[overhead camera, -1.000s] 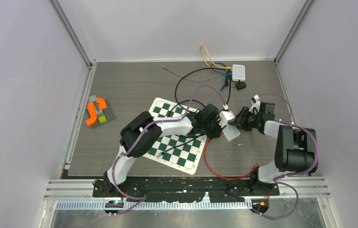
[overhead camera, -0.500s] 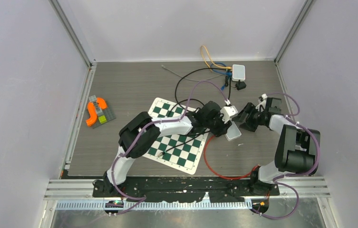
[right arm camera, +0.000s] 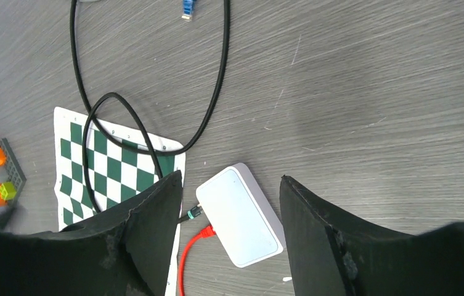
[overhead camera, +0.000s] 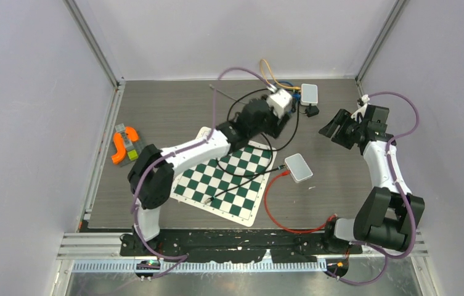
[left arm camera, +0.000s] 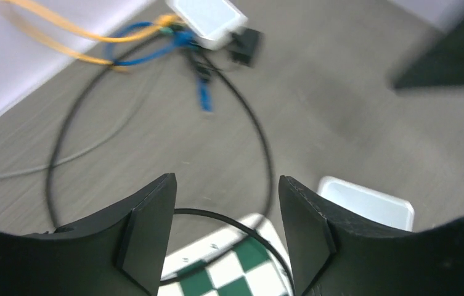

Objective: Insert the plug into the switch port
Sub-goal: Insert the connector into the switch port, then pick up the connector from the center of the board.

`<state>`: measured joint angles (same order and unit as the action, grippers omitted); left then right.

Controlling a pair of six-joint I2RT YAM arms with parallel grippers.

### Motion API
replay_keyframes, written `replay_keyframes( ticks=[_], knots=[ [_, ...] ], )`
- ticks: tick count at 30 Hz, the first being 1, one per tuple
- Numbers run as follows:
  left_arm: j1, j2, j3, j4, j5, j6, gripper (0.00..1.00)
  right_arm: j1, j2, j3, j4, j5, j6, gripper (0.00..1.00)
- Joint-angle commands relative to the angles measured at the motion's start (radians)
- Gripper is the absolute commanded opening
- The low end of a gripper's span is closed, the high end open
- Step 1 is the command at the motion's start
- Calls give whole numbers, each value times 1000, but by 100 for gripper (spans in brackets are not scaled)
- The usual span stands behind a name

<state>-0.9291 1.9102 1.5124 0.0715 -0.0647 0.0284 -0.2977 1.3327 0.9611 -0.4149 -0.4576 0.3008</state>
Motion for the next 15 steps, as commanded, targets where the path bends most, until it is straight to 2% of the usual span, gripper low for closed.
replay_keyframes(
  ticks=[1,5,7,9,11,15],
  knots=[
    [174,-29,129,-101,-158,-225,63,37,-83,-12,-25,23,-33,65],
    [283,15,205,-127,-256,-415,60,105,-102,-5,-15,4,-34,64],
    [333,58,274,-151,-224,-463,60,146,-106,10,-32,9,-37,63],
    [378,132,358,-188,-202,-523,65,183,-113,22,-37,27,-35,63],
    [430,203,457,-242,-184,-633,65,210,-118,30,-36,33,-30,63],
    [538,315,512,-201,-95,-855,55,219,-98,104,-101,48,-43,62]
  ],
)
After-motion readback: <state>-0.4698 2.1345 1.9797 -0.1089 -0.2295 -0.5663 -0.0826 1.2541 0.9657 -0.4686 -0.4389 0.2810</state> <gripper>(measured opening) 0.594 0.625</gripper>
